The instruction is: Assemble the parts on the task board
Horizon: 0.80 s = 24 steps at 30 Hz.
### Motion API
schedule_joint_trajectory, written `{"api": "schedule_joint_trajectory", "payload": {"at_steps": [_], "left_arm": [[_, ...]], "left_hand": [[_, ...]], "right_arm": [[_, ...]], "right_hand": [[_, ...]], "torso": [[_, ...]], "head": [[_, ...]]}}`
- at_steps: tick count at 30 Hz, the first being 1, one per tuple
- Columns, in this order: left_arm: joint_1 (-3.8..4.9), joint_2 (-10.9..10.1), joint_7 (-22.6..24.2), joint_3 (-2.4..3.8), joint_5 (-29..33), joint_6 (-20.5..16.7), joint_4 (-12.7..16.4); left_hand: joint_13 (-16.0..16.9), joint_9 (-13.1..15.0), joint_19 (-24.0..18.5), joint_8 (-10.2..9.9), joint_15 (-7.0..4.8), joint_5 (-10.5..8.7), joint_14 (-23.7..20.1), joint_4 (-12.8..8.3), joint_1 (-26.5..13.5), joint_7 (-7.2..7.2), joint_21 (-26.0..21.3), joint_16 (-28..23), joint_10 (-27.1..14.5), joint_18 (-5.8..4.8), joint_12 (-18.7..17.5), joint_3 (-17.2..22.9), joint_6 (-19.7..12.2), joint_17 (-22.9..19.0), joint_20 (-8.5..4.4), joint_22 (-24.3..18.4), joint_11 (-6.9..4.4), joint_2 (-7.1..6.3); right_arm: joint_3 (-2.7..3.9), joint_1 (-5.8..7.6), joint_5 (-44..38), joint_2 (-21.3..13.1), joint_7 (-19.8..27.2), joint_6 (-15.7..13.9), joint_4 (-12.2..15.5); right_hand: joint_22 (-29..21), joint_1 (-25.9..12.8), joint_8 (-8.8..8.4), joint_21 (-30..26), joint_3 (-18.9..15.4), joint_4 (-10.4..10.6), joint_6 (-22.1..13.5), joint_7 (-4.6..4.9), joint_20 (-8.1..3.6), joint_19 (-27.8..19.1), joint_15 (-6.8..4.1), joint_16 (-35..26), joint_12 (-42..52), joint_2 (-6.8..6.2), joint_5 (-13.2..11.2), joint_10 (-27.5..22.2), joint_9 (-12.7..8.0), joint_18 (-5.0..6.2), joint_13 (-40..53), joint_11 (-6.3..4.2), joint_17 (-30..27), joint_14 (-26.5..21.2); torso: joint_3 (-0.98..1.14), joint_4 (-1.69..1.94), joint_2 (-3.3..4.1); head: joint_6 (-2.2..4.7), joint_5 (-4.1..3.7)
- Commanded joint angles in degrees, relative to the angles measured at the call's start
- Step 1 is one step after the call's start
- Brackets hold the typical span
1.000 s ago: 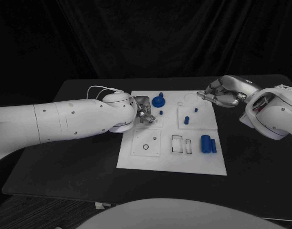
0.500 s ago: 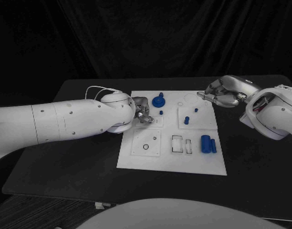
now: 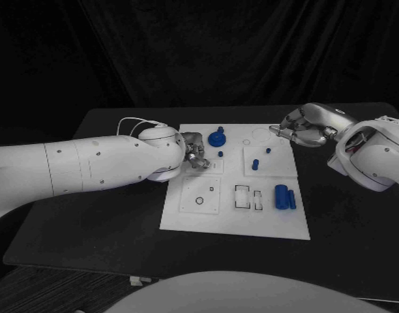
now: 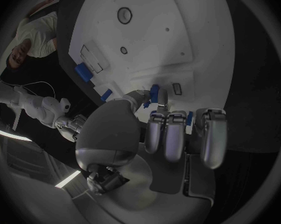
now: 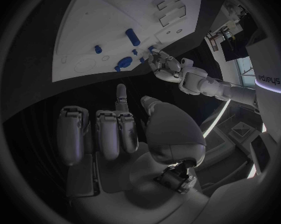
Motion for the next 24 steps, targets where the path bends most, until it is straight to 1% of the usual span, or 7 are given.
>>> {"api": "schedule_joint_trajectory", "payload": {"at_steps": [1, 3, 12, 20, 22, 23, 24], "left_arm": [[-0.78, 0.4, 0.7, -0.37, 0.5, 1.9, -0.3], [-0.85, 0.6, 0.8, -0.37, 0.5, 2.0, -0.4], [-1.1, 1.1, 0.9, -0.37, 0.5, 2.7, -1.2], [-1.19, 1.3, 0.1, -0.37, 0.5, 4.6, -1.5], [-1.2, 1.3, 0.0, -0.37, 0.5, 4.9, -1.5], [-1.21, 1.3, 0.0, -0.37, 0.5, 5.2, -1.6], [-1.21, 1.3, -0.1, -0.37, 0.5, 5.3, -1.6]], "left_hand": [[15.1, -0.7, 3.1, 0.3, -0.26, -1.25, 6.0, -8.8, -0.2, -0.48, -0.3, 0.2, 6.0, 0.53, 0.1, 9.2, -0.2, 15.1, -0.16, 13.3, -0.4, 0.47], [15.1, -1.2, 3.0, 0.4, -0.24, -1.99, 6.0, -8.8, -0.2, -0.45, -0.4, 0.2, 6.0, 0.55, 0.1, 9.2, -0.3, 15.1, -0.13, 13.3, -0.39, 0.57], [15.1, -1.4, 3.0, 0.4, -0.23, -2.29, 6.0, -8.8, -0.2, -0.47, -0.4, 0.2, 6.0, 0.55, 0.1, 9.3, -0.3, 15.1, -0.13, 13.3, -0.37, 0.64], [15.1, -2.3, 2.9, 0.5, -0.15, -3.47, 6.0, -8.9, -0.1, -0.42, -0.7, 0.2, 6.0, 0.62, 0.1, 9.2, -0.4, 15.1, -0.06, 13.2, -0.29, 0.59], [15.1, -2.7, 2.8, 0.5, -0.14, -4.09, 6.0, -8.9, -0.2, -0.35, -0.8, 0.2, 6.0, 0.65, 0.1, 9.0, -0.4, 15.1, -0.03, 13.2, -0.3, 0.52], [15.1, -3.3, 2.8, 0.6, -0.12, -5.71, 6.0, -8.6, -0.4, -0.41, -0.9, 0.2, 6.0, 0.66, 0.1, 8.6, -0.4, 15.1, 0.01, 13.1, -0.33, 0.53], [15.1, -3.7, 2.7, 0.9, -0.17, -6.73, 6.0, -8.3, -0.7, -0.56, -1.0, 0.2, 6.0, 0.68, 0.1, 8.2, -0.1, 15.1, 0.0, 13.1, -0.44, 0.54]], "right_arm": [[0.04, -0.16, -0.1, 0.0, -0.8, 0.3, 0.1], [0.04, -0.17, -0.1, 0.0, -0.8, 0.4, 0.1], [0.04, -0.21, -0.1, 0.0, -0.9, 0.5, 0.1], [0.04, -0.37, -0.1, -0.1, -0.9, 0.7, 0.1], [0.04, -0.42, -0.1, -0.1, -0.9, 0.7, 0.1], [0.04, -0.48, -0.1, -0.1, -0.9, 0.8, 0.1], [0.04, -0.49, -0.1, -0.1, -0.9, 0.8, 0.1]], "right_hand": [[13.1, 0.4, 0.21, -0.2, 0.5, 0.0, -0.3, -0.09, 0.34, 2.8, 0.29, -0.3, -0.4, 0.02, -0.1, 4.8, 0.1, 0.6, 13.0, 0.3, 12.3, 5.2], [13.1, 0.4, 0.25, -0.2, 0.5, 0.0, -0.3, -0.1, 0.34, 2.8, 0.28, -0.3, -0.5, 0.05, -0.1, 4.7, 0.1, 0.6, 12.8, 0.29, 12.2, 5.2], [13.1, 0.4, 0.28, -0.2, 0.5, 0.0, -0.3, -0.11, 0.33, 2.8, 0.28, -0.3, -0.5, 0.09, -0.1, 4.7, 0.1, 0.61, 12.8, 0.28, 12.2, 5.2], [13.1, 0.4, 0.34, -0.3, 0.5, 0.0, -0.3, -0.13, 0.32, 2.8, 0.27, -0.3, -0.6, 0.14, -0.2, 4.6, 0.2, 0.62, 12.6, 0.27, 12.2, 5.2], [13.1, 0.4, 0.37, -0.3, 0.5, 0.0, -0.3, -0.14, 0.32, 2.8, 0.26, -0.4, -0.7, 0.18, -0.2, 4.5, 0.2, 0.63, 12.5, 0.26, 12.1, 5.2], [13.1, 0.4, 0.37, -0.3, 0.5, 0.0, -0.3, -0.14, 0.32, 2.8, 0.26, -0.4, -0.7, 0.18, -0.2, 4.5, 0.2, 0.63, 12.5, 0.26, 12.1, 5.2], [13.1, 0.4, 0.37, -0.3, 0.5, 0.0, -0.3, -0.14, 0.32, 2.8, 0.26, -0.4, -0.7, 0.18, -0.2, 4.5, 0.2, 0.63, 12.5, 0.26, 12.1, 5.2]], "torso": [[-0.01, 0.0, 0.01], [-0.03, -0.02, 0.01], [-0.02, 0.0, 0.0], [-0.01, -0.02, 0.0], [0.0, -0.01, -0.01], [0.0, 0.0, 0.01], [0.01, 0.0, 0.0]], "head": [[0.0, -0.05], [0.0, -0.09], [0.0, -0.15], [0.0, -0.05], [0.0, -0.07], [0.0, -0.1], [0.0, -0.09]]}}
